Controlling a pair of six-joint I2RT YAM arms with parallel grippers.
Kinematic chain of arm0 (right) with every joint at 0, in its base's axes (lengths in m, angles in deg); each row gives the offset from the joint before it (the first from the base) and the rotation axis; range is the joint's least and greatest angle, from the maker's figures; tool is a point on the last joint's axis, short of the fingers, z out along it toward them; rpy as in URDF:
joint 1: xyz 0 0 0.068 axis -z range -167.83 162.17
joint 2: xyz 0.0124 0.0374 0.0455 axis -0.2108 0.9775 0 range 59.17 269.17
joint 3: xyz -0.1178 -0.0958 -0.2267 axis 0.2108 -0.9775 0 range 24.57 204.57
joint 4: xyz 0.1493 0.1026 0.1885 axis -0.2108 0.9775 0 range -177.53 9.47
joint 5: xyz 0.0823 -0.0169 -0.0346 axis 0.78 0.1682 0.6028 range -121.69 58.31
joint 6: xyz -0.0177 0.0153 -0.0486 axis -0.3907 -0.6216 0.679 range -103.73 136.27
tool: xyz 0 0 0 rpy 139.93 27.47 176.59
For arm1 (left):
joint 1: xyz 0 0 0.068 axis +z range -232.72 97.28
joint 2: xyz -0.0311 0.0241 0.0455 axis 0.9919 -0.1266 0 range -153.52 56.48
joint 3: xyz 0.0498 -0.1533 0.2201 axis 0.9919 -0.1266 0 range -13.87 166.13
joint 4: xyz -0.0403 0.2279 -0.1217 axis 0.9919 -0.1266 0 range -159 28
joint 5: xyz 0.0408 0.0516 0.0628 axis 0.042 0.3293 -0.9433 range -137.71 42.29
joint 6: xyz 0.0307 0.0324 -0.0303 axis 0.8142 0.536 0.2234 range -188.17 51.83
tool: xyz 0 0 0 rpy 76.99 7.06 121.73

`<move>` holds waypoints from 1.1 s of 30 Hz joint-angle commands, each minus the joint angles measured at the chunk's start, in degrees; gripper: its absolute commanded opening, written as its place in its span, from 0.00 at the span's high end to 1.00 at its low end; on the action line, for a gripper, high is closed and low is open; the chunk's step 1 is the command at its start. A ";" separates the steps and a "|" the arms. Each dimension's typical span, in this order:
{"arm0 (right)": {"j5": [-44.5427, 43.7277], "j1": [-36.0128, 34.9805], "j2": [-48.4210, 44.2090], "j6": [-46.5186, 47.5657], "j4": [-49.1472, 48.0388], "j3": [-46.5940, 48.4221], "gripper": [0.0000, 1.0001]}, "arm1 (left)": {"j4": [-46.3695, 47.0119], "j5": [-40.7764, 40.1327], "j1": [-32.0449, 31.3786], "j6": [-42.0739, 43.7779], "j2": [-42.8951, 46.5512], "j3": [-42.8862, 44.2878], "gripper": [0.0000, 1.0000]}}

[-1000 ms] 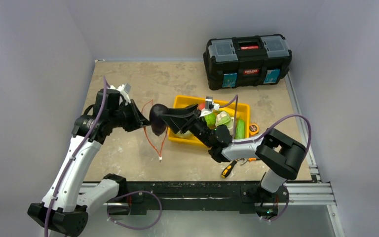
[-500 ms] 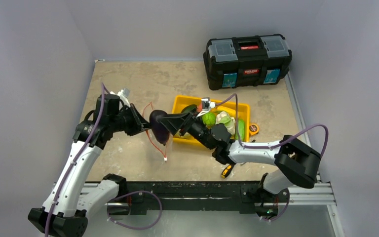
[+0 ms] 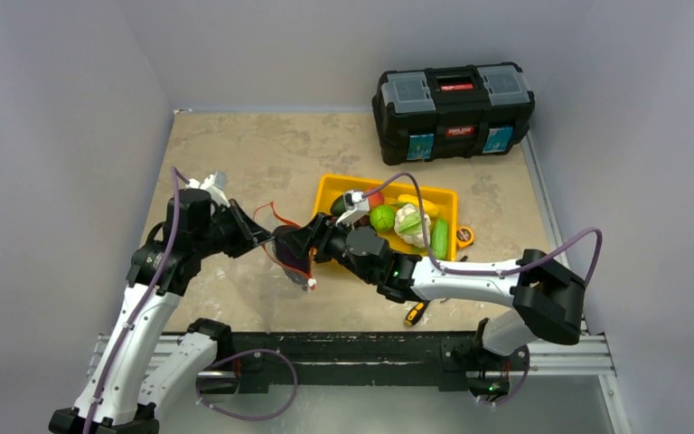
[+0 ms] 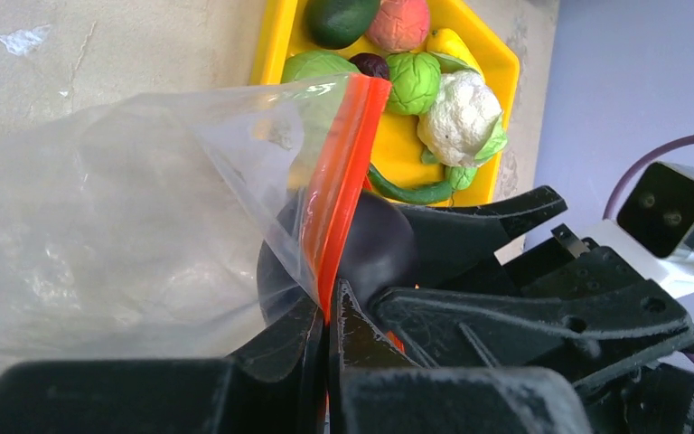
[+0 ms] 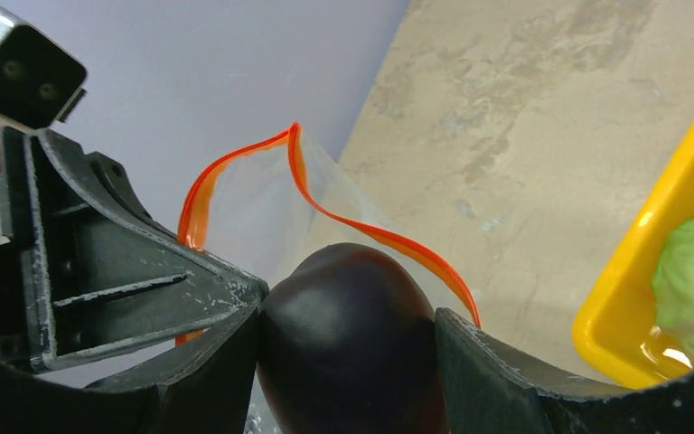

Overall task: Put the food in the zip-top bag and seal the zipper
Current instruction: Place the fake vegetable in the zipper food storage bag.

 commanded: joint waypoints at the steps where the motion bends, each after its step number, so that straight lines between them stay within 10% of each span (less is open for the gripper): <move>1: -5.92 -1.62 -0.93 1.45 12.34 6.86 0.49 | 3.84 -0.30 -0.04 -1.11 0.25 -0.46 1.00; 12: -5.50 -2.11 0.21 12.13 28.96 18.62 0.12 | 3.33 -1.66 -0.04 0.94 0.40 -1.74 1.00; 33: -1.62 -1.99 -2.60 30.82 35.35 18.10 0.12 | -0.58 -1.42 -0.05 6.99 0.49 1.36 1.00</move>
